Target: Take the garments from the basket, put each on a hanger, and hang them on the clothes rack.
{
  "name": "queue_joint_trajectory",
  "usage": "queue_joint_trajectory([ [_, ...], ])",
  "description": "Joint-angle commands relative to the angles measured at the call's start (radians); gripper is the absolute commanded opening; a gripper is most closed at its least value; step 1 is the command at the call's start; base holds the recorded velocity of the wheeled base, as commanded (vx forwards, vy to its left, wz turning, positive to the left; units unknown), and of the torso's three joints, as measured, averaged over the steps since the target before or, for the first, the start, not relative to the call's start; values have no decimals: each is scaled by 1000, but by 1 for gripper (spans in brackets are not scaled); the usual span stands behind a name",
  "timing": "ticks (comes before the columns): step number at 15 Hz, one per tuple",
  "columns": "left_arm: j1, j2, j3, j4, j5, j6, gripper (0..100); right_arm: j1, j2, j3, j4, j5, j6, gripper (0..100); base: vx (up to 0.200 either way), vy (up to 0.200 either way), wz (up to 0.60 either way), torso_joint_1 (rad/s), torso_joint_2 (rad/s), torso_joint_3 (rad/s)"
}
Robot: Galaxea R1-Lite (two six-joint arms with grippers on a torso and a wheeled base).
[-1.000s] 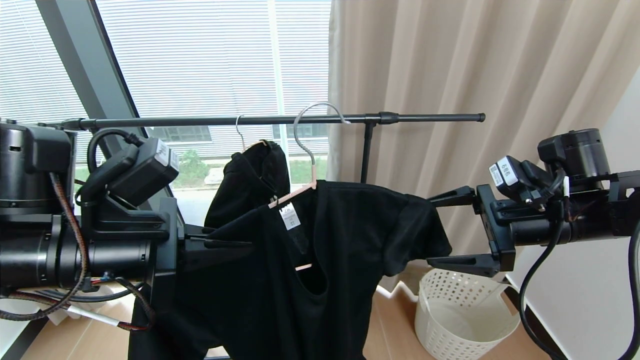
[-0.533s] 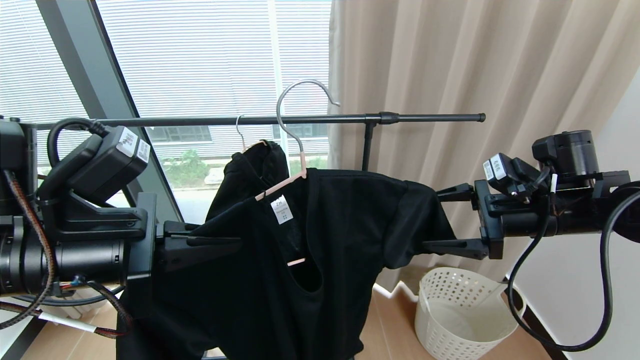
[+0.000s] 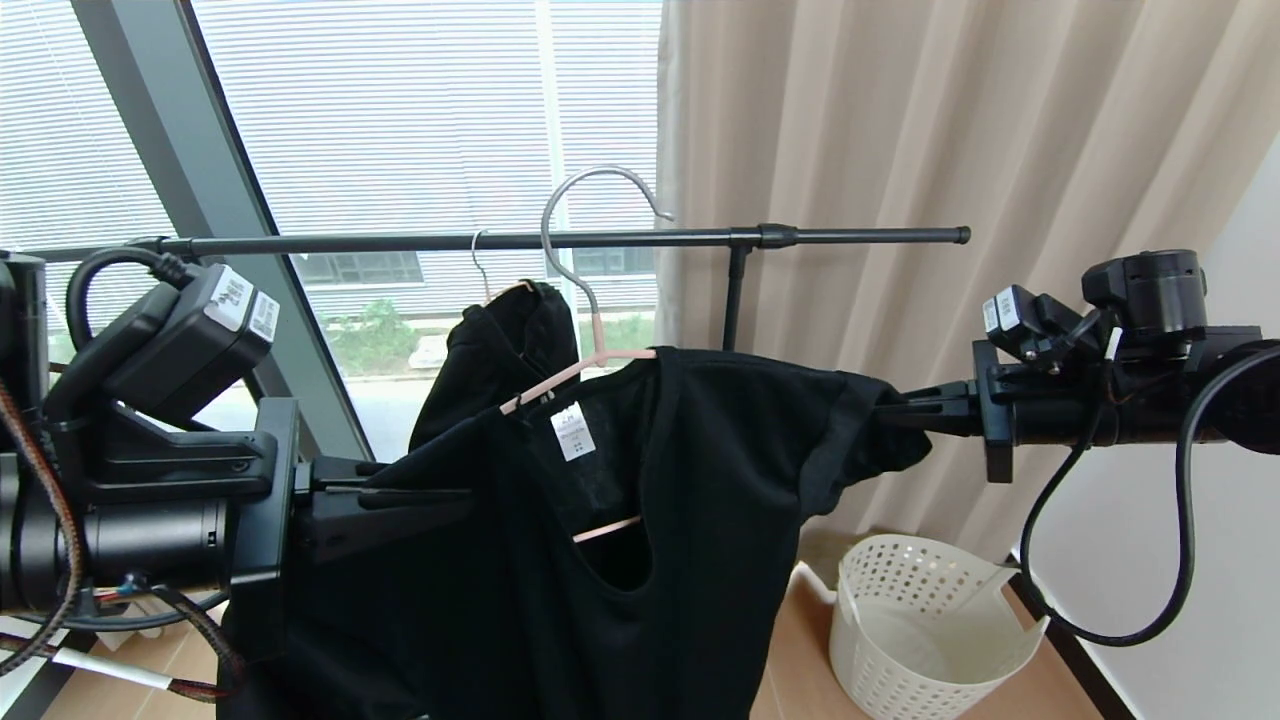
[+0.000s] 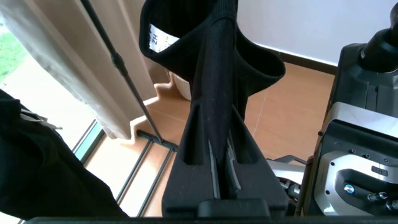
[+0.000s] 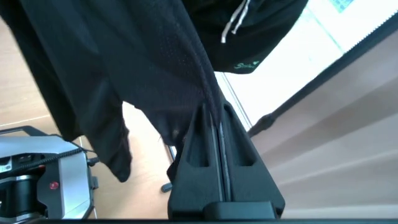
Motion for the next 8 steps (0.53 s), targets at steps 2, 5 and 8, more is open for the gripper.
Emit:
queue_joint_trajectory([
  [2, 8, -44, 25, 0, 1, 0, 0, -26, 27, -23, 0, 0, 3, 0, 0, 0, 0, 0, 0, 0],
  [5, 26, -83, 60, 1, 1, 0, 0, -43, 39, -38, 0, 0, 11, 0, 0, 0, 0, 0, 0, 0],
  [8, 43, -151, 86, 4, 1, -21, 0, -60, 49, -53, 2, 0, 12, 0, 0, 0, 0, 0, 0, 0],
])
